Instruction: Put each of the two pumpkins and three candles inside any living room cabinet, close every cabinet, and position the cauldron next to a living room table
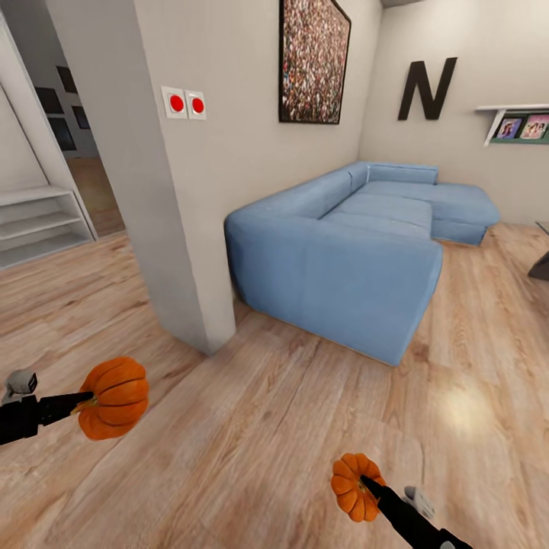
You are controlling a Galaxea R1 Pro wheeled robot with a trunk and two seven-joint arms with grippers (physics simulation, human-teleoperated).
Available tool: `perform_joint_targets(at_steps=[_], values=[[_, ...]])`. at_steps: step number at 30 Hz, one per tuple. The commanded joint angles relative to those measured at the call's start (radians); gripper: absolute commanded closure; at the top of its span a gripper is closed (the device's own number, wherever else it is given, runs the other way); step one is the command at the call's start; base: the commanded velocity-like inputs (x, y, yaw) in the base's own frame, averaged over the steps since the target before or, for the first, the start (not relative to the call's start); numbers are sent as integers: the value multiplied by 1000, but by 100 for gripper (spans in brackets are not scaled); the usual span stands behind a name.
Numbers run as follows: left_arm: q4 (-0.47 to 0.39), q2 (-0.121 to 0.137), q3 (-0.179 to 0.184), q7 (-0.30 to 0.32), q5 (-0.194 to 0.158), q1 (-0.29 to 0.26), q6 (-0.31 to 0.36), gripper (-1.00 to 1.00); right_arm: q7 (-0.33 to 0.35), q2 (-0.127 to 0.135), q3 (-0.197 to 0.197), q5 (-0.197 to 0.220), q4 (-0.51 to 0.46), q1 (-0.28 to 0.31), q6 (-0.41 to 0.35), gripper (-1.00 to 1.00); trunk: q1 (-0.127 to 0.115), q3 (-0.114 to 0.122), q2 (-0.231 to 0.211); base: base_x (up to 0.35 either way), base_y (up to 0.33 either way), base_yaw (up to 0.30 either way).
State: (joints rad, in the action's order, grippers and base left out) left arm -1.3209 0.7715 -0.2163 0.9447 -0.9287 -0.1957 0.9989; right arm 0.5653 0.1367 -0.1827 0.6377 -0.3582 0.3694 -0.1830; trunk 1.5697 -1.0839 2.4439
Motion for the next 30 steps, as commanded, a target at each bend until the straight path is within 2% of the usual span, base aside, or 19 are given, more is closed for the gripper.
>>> perform_joint_targets(at_steps=[1, 30], values=[[0, 0, 1, 3, 1, -1, 4, 100, 2, 0, -4, 8, 0, 0, -10, 100, -4, 1, -7, 0, 0, 99], [-1, 0, 1, 3, 1, -1, 4, 100, 2, -1, -4, 8, 1, 0, -9, 100, -115, 47, -210, -8, 0, 99]])
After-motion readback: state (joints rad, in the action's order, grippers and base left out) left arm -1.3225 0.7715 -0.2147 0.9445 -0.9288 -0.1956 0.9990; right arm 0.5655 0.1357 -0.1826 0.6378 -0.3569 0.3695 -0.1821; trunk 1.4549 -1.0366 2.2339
